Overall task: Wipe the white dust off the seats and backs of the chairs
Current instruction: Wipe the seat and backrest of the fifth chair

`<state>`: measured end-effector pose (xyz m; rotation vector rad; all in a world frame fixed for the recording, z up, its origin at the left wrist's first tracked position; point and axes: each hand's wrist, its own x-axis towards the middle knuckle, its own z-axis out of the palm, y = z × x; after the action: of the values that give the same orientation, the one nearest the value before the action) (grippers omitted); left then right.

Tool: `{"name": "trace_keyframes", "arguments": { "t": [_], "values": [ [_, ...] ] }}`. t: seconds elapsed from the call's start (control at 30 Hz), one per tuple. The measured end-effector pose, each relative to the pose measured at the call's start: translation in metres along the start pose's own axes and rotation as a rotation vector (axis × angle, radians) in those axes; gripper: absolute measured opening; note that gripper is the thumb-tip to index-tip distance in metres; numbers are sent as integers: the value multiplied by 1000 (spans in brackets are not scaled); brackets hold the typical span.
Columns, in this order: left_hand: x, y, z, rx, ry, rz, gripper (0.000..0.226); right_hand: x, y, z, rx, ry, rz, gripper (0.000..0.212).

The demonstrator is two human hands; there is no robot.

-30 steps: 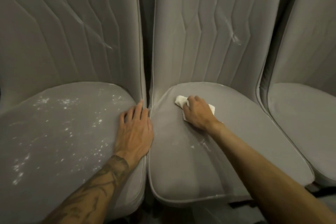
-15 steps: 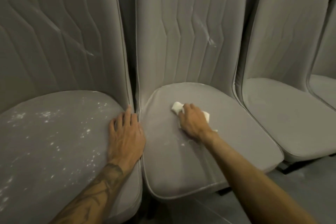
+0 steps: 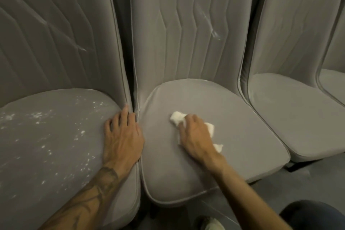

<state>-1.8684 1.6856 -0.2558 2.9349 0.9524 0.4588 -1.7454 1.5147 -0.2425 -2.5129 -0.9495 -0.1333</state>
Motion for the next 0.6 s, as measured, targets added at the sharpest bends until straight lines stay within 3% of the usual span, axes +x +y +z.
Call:
{"name": "trace_keyframes", "arguments": {
  "t": [0.07,0.13,0.27,0.37,0.47,0.53,0.6],
  "values": [
    [0,-1,0,-6,-8,-6,46,-14,-26,11,38,-64,-170,24],
    [0,0,-1,-11,1,1,46,-10,-20,3,29,-106,-221,25],
    [-1,0,-1,-16,19,-1,43,1,29,-21,-46,-26,-1,25],
    [-1,0,-1,-19,31,-4,42,-10,18,-16,-125,73,118,21],
    [-2,-1,2,-1,41,3,41,-30,-34,11,-28,58,-142,7],
    [-3,-2,2,7,30,15,42,-37,-52,18,46,-26,-278,14],
    [-3,-2,1,3,37,16,43,-25,-36,9,37,-61,-289,23]
  ]
}}
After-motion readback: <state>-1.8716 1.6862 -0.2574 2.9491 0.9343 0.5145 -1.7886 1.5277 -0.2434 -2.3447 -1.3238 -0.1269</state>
